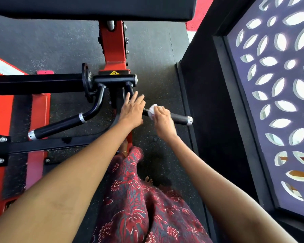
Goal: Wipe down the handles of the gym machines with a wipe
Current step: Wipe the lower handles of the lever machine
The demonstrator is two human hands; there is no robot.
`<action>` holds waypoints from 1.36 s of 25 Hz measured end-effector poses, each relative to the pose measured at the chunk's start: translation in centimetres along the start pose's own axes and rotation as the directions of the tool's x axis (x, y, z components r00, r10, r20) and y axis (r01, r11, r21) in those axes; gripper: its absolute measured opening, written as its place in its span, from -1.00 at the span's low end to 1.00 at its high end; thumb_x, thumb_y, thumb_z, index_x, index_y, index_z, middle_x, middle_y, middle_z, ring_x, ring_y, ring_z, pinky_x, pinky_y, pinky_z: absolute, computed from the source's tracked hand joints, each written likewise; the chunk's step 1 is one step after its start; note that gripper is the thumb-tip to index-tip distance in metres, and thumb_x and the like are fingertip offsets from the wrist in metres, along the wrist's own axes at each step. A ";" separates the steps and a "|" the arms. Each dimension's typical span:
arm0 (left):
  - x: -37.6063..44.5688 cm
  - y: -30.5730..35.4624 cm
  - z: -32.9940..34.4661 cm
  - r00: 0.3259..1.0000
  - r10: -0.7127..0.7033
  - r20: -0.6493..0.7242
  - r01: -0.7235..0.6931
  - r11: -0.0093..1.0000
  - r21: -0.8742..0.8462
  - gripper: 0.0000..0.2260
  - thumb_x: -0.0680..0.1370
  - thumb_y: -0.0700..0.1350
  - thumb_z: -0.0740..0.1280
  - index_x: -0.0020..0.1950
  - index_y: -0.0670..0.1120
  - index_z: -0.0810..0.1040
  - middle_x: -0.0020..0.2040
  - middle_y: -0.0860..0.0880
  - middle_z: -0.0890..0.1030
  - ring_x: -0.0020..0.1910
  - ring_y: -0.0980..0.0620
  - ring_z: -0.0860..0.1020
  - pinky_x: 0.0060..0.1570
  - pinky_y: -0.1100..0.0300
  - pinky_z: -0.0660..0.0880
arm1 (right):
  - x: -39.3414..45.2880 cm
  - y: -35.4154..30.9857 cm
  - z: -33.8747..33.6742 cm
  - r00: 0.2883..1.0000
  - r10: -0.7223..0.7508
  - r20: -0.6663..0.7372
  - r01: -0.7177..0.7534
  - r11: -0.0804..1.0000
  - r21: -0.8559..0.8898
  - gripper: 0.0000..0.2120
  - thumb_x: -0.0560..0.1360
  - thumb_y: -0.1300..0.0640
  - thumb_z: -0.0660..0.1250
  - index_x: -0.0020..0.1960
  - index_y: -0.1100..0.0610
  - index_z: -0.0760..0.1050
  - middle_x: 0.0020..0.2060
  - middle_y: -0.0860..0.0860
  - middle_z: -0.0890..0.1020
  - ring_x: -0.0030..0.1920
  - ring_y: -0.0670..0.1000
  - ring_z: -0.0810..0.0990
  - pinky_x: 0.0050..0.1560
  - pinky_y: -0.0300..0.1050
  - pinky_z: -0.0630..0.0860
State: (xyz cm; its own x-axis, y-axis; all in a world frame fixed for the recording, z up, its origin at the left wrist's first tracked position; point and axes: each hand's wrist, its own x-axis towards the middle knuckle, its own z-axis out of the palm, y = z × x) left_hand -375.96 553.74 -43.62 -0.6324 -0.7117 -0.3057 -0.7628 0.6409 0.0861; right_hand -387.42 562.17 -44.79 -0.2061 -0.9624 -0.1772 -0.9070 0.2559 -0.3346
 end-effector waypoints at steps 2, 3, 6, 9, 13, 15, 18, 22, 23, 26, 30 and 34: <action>-0.3 0.4 1.1 0.999 0.019 0.042 -0.017 0.999 -0.044 -0.37 0.48 -0.14 0.36 0.49 -0.14 0.18 0.52 -0.07 0.18 0.55 -0.07 -0.09 0.48 -0.06 -0.14 | 0.6 -0.6 0.4 0.998 -0.051 0.029 0.050 0.998 0.041 -0.60 0.52 0.29 0.17 0.35 0.33 0.32 0.21 0.20 0.49 0.25 0.21 0.41 0.32 0.06 0.23; -0.4 0.4 1.4 0.999 0.020 0.051 -0.017 0.998 -0.059 -0.38 0.48 -0.16 0.35 0.49 -0.13 0.18 0.51 -0.07 0.20 0.55 -0.06 -0.11 0.47 -0.08 -0.13 | 0.4 -0.1 0.2 0.998 -0.059 0.035 0.059 0.998 0.022 -0.59 0.51 0.30 0.16 0.36 0.30 0.32 0.24 0.18 0.48 0.28 0.18 0.40 0.35 0.05 0.21; -0.4 0.4 1.4 0.993 0.007 0.114 0.001 0.998 -0.068 -0.35 0.41 -0.20 0.37 0.45 -0.11 0.19 0.50 -0.05 0.16 0.54 -0.03 -0.18 0.44 -0.22 -0.09 | -1.0 4.6 -0.8 0.999 -0.040 0.034 0.042 0.997 -0.058 -0.58 0.53 0.30 0.17 0.38 0.24 0.32 0.29 0.14 0.46 0.32 0.14 0.39 0.39 0.01 0.17; -0.2 0.8 1.0 0.977 -0.036 0.212 0.049 0.997 -0.058 -0.28 0.38 -0.18 0.40 0.47 -0.11 0.13 0.52 -0.03 0.05 0.52 -0.02 -0.27 0.40 -0.33 -0.07 | -2.4 9.8 -2.2 0.996 0.046 0.081 -0.040 0.996 -0.077 -0.62 0.61 0.19 0.09 0.41 0.19 0.29 0.35 0.09 0.42 0.37 0.07 0.33 0.46 -0.02 0.01; -0.1 1.4 0.9 0.952 -0.081 0.296 0.087 0.996 -0.008 -0.16 0.38 -0.13 0.43 0.53 -0.15 0.01 0.55 -0.03 -0.11 0.49 -0.07 -0.36 0.40 -0.35 -0.03 | -2.2 9.5 -2.5 0.992 0.085 0.095 -0.073 0.990 -0.119 -0.66 0.58 0.24 0.11 0.35 0.20 0.33 0.26 0.10 0.48 0.32 0.10 0.38 0.45 0.00 0.02; 0.1 1.8 0.6 0.938 -0.107 0.330 0.108 0.994 0.016 -0.14 0.40 -0.11 0.43 0.53 -0.18 -0.02 0.55 -0.04 -0.19 0.48 -0.09 -0.39 0.40 -0.34 -0.03 | -1.1 6.2 -1.7 0.995 0.025 0.094 -0.014 0.994 -0.111 -0.61 0.56 0.25 0.13 0.38 0.23 0.29 0.29 0.13 0.45 0.32 0.12 0.37 0.42 -0.02 0.05; 0.2 2.0 0.2 0.914 -0.138 0.381 0.140 0.990 0.022 -0.16 0.43 -0.12 0.42 0.53 -0.18 -0.05 0.55 -0.03 -0.24 0.47 -0.08 -0.41 0.41 -0.32 -0.02 | 0.7 1.5 -0.1 0.993 -0.074 0.094 0.081 0.995 -0.064 -0.55 0.56 0.24 0.16 0.43 0.23 0.22 0.34 0.12 0.40 0.36 0.12 0.33 0.43 -0.02 0.01; 0.2 2.1 0.0 0.900 -0.143 0.412 0.137 0.990 0.044 -0.16 0.43 -0.18 0.36 0.54 -0.19 -0.11 0.54 -0.02 -0.27 0.46 -0.07 -0.44 0.41 -0.30 -0.01 | 0.3 3.4 -0.5 0.984 -0.156 0.082 0.162 0.985 -0.068 -0.51 0.55 0.29 0.14 0.47 0.22 0.17 0.36 0.12 0.36 0.38 0.12 0.30 0.43 -0.04 0.00; 0.1 2.1 -0.1 0.898 -0.141 0.416 0.135 0.990 0.046 -0.17 0.42 -0.20 0.35 0.54 -0.20 -0.10 0.54 -0.03 -0.27 0.46 -0.07 -0.44 0.41 -0.31 -0.01 | -0.2 5.0 -0.9 0.986 -0.155 0.063 0.160 0.985 -0.072 -0.51 0.54 0.31 0.14 0.46 0.22 0.18 0.35 0.13 0.37 0.37 0.12 0.31 0.43 -0.05 0.01; 0.0 2.1 -0.4 0.897 -0.138 0.421 0.133 0.990 0.041 -0.17 0.39 -0.24 0.34 0.53 -0.22 -0.08 0.54 -0.03 -0.26 0.46 -0.08 -0.44 0.41 -0.32 -0.01 | -1.5 9.6 -2.2 0.990 -0.098 0.098 0.109 0.988 -0.110 -0.54 0.56 0.29 0.13 0.45 0.22 0.20 0.36 0.12 0.38 0.38 0.10 0.31 0.45 -0.05 0.03; 0.0 2.4 -0.6 0.893 -0.144 0.427 0.142 0.989 0.037 -0.19 0.39 -0.25 0.34 0.52 -0.22 -0.05 0.54 -0.03 -0.26 0.46 -0.08 -0.43 0.42 -0.30 0.01 | -2.1 12.8 -2.8 0.986 -0.062 0.155 0.060 0.998 0.018 -0.65 0.60 0.18 0.14 0.37 0.23 0.30 0.26 0.14 0.44 0.29 0.14 0.38 0.28 -0.06 0.28; 0.0 2.5 -0.7 0.891 -0.148 0.428 0.149 0.988 0.033 -0.21 0.40 -0.25 0.35 0.50 -0.24 -0.03 0.54 -0.04 -0.27 0.46 -0.08 -0.43 0.43 -0.27 0.00 | -1.9 12.6 -2.0 0.980 0.057 0.193 -0.093 0.978 0.186 -0.65 0.60 0.21 0.10 0.36 0.30 0.28 0.37 0.20 0.33 0.39 0.17 0.27 0.34 -0.06 0.22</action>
State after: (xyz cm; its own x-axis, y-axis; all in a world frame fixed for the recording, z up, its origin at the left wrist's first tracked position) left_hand -377.95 555.13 -42.73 -0.3930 -0.6062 -0.6915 -0.8434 0.5372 0.0084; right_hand -399.18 567.00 -46.83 -0.1823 -0.9105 -0.3711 -0.7994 0.3570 -0.4833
